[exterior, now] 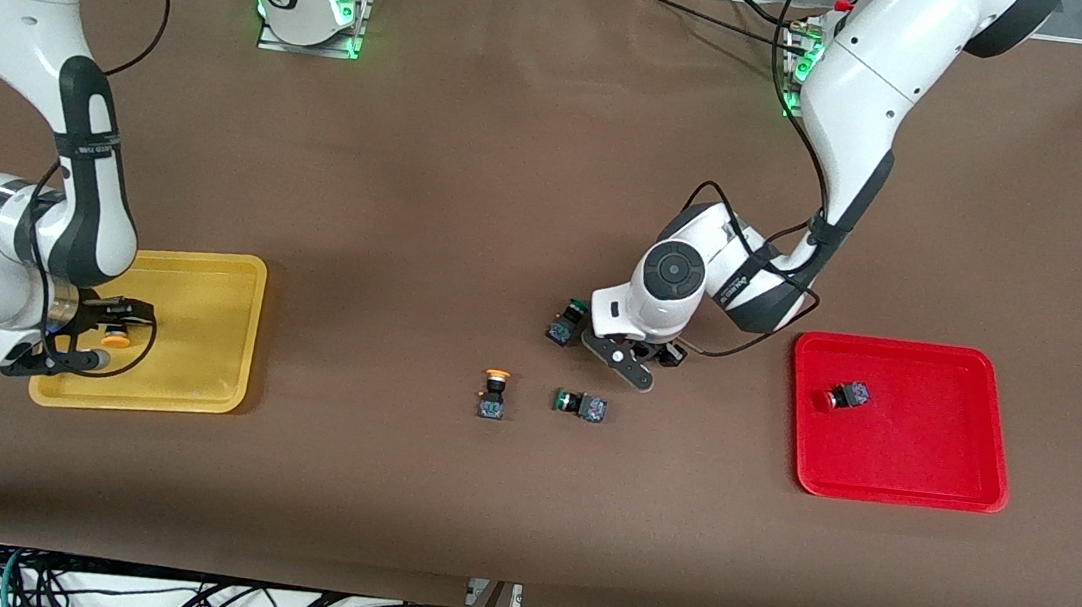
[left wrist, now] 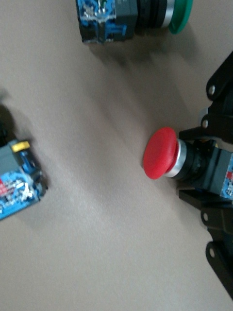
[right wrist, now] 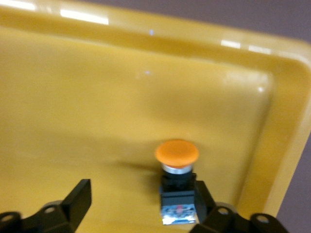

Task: Place red and yellow buttons in trays
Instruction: 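Grasp a second red button with the left gripper and lift it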

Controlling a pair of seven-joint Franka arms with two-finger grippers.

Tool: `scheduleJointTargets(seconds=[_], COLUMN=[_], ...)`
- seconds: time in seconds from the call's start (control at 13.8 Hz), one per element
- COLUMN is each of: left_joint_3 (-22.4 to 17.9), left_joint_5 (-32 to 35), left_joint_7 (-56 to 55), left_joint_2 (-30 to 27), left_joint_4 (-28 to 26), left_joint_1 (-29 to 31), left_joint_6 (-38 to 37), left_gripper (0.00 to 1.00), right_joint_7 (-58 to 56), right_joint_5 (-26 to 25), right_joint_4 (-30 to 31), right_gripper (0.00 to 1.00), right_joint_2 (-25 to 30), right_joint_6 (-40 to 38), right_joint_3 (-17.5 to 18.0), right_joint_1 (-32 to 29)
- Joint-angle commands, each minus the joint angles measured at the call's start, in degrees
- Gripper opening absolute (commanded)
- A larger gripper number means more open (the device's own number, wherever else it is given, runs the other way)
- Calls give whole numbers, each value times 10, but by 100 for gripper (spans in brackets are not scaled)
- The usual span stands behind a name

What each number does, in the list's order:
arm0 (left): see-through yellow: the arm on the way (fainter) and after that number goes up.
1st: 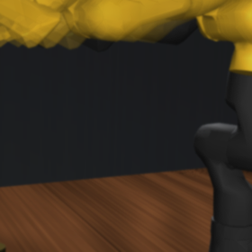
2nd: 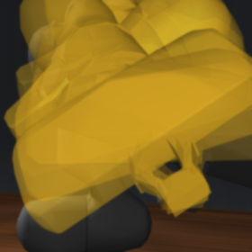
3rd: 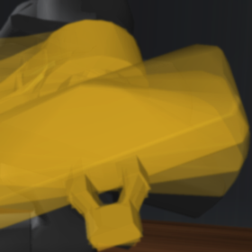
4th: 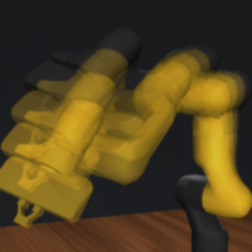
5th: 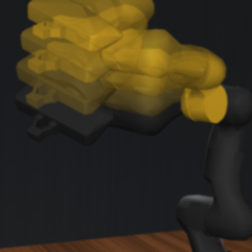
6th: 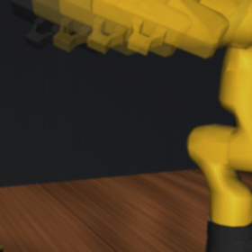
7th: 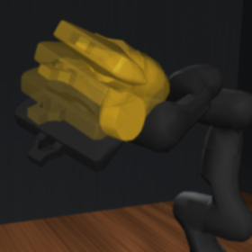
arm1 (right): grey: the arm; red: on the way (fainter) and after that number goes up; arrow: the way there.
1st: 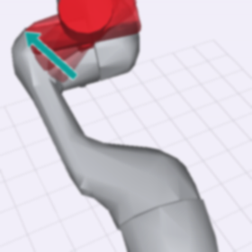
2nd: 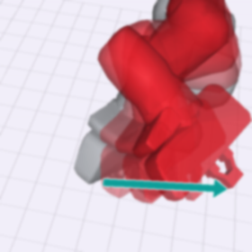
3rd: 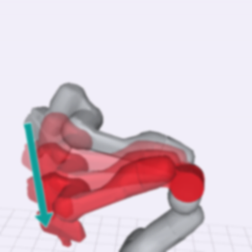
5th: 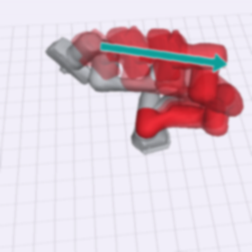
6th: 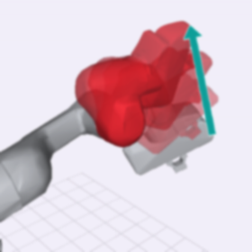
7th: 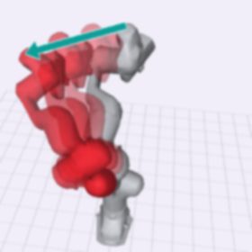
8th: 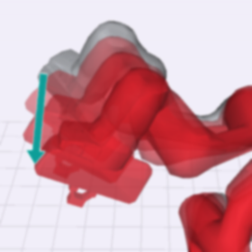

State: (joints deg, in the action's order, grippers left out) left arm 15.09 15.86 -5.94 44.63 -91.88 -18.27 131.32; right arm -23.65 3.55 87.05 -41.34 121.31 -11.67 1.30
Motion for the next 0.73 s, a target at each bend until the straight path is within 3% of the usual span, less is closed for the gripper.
scheduleJointTargets(seconds=[0.0, 0.15, 0.36, 0.65], left_joint_3=[-1, 1, 1, 1], left_joint_5=[16, 17, 16, 15], left_joint_7=[-4, 6, 96, 322], left_joint_2=[-31, -68, -128, -143], left_joint_4=[-3, 4, 6, 6], left_joint_1=[13, 29, 88, 206], left_joint_6=[-32, -117, -219, -227], left_gripper=[0, 0, 0, 0], right_joint_7=[-4, 22, 174, 298], right_joint_5=[8, 9, 8, 8], right_joint_4=[-34, -42, -42, -42], right_gripper=[100, 100, 100, 100], right_joint_2=[14, 14, 9, 2], right_joint_6=[-39, -34, -11, 61], right_joint_3=[19, 27, 27, 29], right_joint_1=[31, 74, 153, 237])
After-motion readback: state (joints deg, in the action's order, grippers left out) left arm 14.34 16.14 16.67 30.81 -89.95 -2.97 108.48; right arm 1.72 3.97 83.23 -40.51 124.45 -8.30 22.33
